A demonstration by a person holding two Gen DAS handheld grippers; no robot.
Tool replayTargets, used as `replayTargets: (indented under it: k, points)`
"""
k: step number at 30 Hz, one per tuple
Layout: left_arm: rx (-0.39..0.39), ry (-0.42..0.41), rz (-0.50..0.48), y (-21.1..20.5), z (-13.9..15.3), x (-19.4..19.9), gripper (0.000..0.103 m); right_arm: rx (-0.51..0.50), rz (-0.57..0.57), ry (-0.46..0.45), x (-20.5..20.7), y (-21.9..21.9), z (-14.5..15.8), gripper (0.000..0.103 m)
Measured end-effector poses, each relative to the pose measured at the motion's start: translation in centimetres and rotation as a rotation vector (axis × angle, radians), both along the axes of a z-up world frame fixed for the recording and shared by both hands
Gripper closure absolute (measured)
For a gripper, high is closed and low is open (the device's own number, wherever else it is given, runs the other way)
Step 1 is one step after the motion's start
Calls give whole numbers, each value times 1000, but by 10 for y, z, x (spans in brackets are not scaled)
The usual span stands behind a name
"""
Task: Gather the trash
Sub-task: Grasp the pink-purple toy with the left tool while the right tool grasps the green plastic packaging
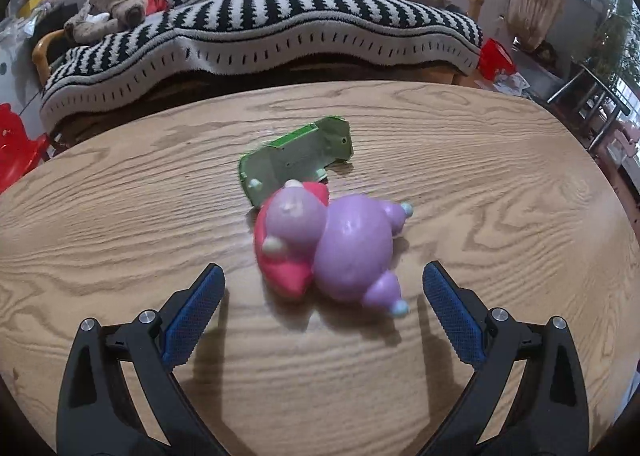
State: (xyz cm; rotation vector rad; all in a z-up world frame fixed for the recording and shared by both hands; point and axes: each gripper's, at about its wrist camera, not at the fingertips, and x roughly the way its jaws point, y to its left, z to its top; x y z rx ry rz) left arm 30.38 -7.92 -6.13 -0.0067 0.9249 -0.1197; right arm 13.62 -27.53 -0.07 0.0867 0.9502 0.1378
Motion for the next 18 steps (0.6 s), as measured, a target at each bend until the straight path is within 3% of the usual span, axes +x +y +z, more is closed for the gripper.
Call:
replayTargets:
  k: [3,5,11,18]
  points:
    - [5,-4,-2,-1,-2,5,12,-9,7,8,3,0,-1,7]
    - [19,-23,-17,-4,0,4,39,-14,10,11,2,0,-2,7]
    - [11,-30,-15,1,2,-4,47,-12,16,11,1,6,-1,7]
    - [-4,-16,-7,30,19,-30,50,-39,53,18,6,22,-6,7]
